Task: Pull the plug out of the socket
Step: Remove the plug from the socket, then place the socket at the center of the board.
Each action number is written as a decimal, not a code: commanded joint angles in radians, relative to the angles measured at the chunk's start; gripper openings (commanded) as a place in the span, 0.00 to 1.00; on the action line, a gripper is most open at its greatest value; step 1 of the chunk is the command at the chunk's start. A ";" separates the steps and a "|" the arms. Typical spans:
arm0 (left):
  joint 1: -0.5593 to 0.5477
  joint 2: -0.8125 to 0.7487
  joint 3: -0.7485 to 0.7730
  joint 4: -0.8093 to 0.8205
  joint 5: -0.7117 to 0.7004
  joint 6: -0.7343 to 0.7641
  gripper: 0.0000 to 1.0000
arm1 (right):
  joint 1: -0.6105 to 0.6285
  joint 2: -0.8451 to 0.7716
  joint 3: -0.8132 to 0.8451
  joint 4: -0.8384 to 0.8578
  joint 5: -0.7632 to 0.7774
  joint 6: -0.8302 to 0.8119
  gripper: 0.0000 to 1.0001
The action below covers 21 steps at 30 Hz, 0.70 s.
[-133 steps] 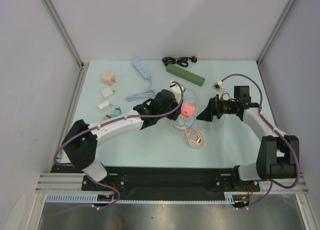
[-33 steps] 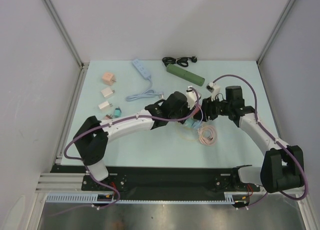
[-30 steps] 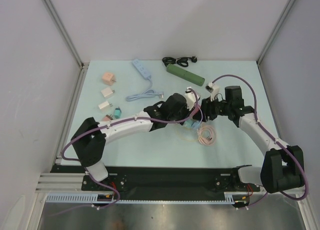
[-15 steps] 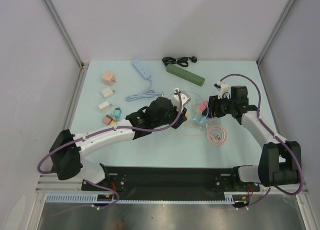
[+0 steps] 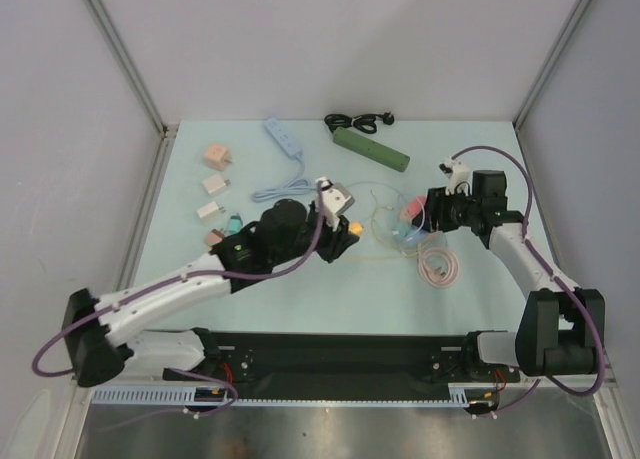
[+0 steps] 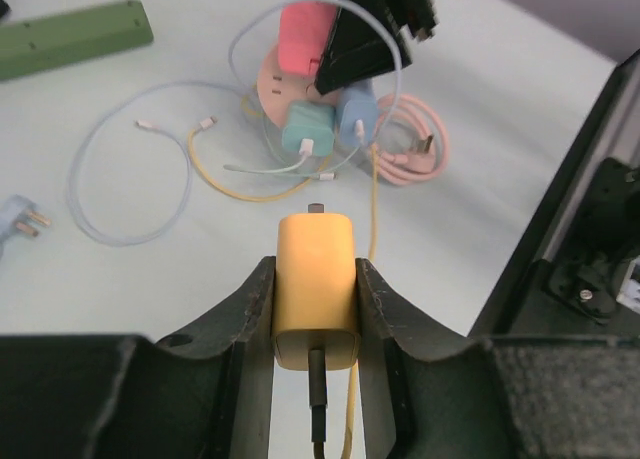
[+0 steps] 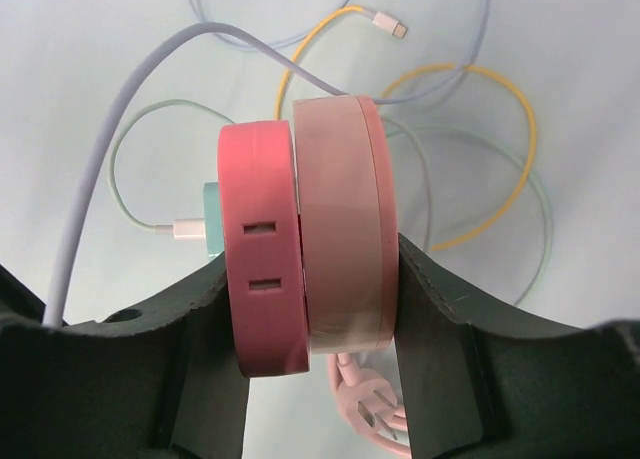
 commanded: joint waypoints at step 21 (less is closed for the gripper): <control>0.015 -0.612 0.116 0.070 0.171 -0.255 0.00 | -0.292 -0.029 -0.004 0.172 -0.113 0.154 0.00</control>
